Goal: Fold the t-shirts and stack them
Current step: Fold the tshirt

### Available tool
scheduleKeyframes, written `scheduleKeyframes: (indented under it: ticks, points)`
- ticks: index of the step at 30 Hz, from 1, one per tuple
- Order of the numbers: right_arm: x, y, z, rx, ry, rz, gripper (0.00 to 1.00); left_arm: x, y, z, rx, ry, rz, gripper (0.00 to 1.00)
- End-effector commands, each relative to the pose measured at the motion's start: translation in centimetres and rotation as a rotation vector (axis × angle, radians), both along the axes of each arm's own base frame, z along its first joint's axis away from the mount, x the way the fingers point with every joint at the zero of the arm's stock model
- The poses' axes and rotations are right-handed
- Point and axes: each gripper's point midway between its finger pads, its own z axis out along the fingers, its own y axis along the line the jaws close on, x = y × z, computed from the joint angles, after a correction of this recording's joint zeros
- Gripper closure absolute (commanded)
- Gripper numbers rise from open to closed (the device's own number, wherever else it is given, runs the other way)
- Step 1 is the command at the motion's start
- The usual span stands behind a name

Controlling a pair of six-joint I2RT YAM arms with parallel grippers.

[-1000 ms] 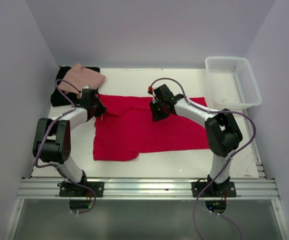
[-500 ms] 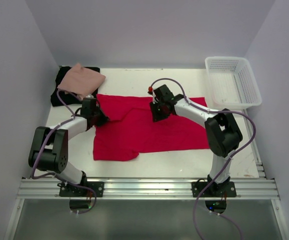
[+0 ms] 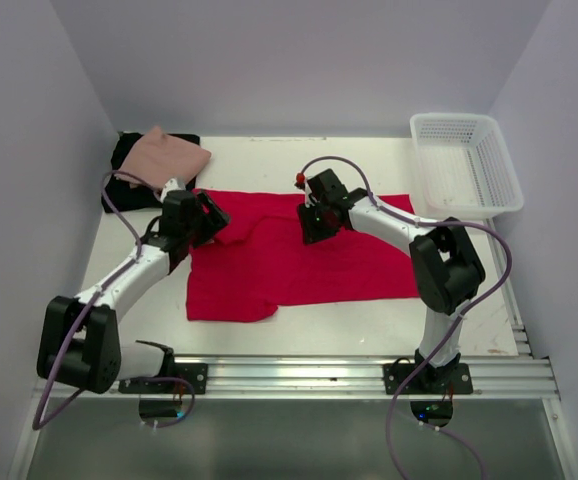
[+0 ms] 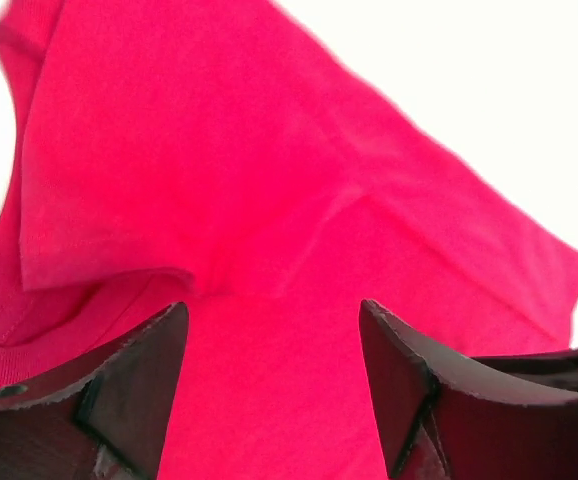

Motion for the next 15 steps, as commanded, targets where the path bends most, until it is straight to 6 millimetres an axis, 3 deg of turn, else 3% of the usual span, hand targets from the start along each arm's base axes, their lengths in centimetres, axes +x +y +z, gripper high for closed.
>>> scheduleKeyframes:
  ticks: [1, 2, 4, 5, 6, 7, 8, 9, 11, 12, 15]
  points:
    - [0.4, 1.2, 2.0, 0.073, -0.037, 0.022, 0.65, 1.6, 1.3, 4.5, 0.074, -0.147, 0.049, 0.26]
    - [0.7, 1.6, 2.4, 0.088, -0.041, 0.02, 0.65, 2.4, 1.4, 5.6, 0.088, -0.184, 0.049, 0.29]
    - [0.7, 2.1, 2.6, 0.11, -0.036, 0.03, 0.67, 3.3, 1.8, 5.2, 0.145, -0.185, 0.026, 0.52]
    - [0.8, 2.5, 2.9, 0.123, -0.036, 0.031, 0.72, 4.3, 1.7, 5.8, 0.153, -0.21, 0.014, 0.63]
    - [0.9, 2.7, 3.1, 0.132, -0.035, 0.033, 0.77, 5.0, 1.7, 4.3, 0.185, -0.175, -0.014, 0.84]
    - [0.9, 2.9, 3.2, 0.138, -0.034, 0.037, 0.82, 5.6, 2.2, 3.7, 0.197, -0.159, -0.009, 0.94]
    - [0.9, 3.3, 3.7, 0.159, -0.03, 0.049, 0.97, 6.7, 2.1, 3.9, 0.195, -0.162, -0.018, 1.0]
    - [0.9, 3.5, 3.9, 0.167, -0.03, 0.051, 1.0, 7.3, 2.3, 1.7, 0.208, -0.109, -0.032, 1.0]
    - [0.9, 3.9, 4.3, 0.184, -0.03, 0.059, 1.0, 8.8, 2.4, 1.3, 0.185, -0.128, -0.046, 1.0]
    - [0.9, 4.0, 4.5, 0.19, -0.029, 0.06, 1.0, 9.1, 2.6, 0.1, 0.184, -0.105, -0.054, 1.0]
    - [1.0, 4.1, 4.7, 0.193, -0.033, 0.062, 1.0, 9.1, 2.5, -1.2, 0.179, -0.078, -0.056, 1.0]
